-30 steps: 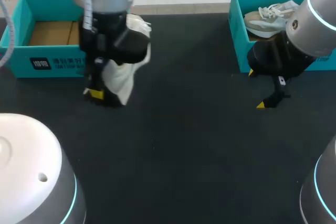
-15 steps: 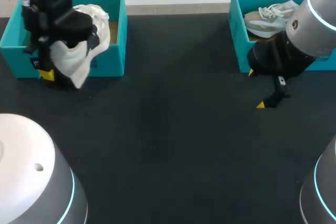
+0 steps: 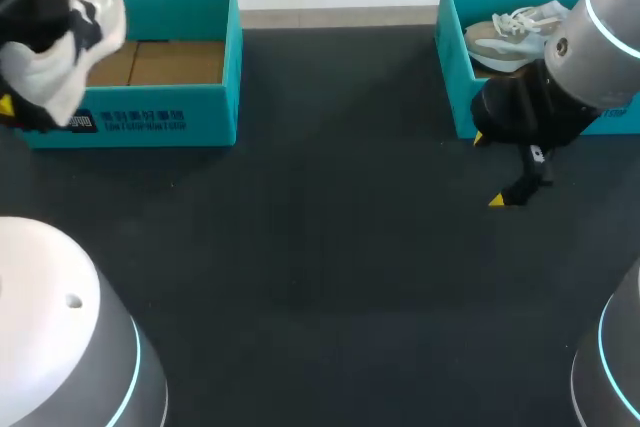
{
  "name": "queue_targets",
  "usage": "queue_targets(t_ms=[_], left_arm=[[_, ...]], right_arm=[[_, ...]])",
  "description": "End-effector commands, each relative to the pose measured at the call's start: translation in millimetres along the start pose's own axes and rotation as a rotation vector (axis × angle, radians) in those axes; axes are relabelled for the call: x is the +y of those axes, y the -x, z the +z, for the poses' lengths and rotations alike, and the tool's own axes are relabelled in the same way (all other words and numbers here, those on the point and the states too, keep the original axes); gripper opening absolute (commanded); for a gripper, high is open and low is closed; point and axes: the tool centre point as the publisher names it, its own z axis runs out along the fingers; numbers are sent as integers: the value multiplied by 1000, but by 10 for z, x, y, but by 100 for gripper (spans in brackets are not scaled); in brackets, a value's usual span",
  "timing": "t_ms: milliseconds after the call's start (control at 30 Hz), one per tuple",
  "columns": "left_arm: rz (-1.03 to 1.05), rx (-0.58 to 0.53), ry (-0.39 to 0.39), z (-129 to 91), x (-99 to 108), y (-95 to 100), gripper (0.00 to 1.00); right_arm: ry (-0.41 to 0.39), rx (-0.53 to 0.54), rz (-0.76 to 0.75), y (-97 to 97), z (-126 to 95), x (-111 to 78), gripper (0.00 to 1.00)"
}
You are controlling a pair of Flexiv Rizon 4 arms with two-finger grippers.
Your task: Take the shoe out of the shoebox, open the shoe tongue, remove and reinsert the insole, then place the shoe into the shoebox
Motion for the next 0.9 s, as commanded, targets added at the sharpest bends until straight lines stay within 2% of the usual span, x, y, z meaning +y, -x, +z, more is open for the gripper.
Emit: queue_targets(t_ms=[33,67,900], left_arm=[[-1,5,-50,58,569,76,0],[-2,9,-66,69,628,95,0],[-2,9,-66,69,628,95,0]], right_arm=[[-2,-1,1,-2,12,5,100],[-2,-1,1,-2,12,5,100],[-2,-1,1,-2,12,5,100]])
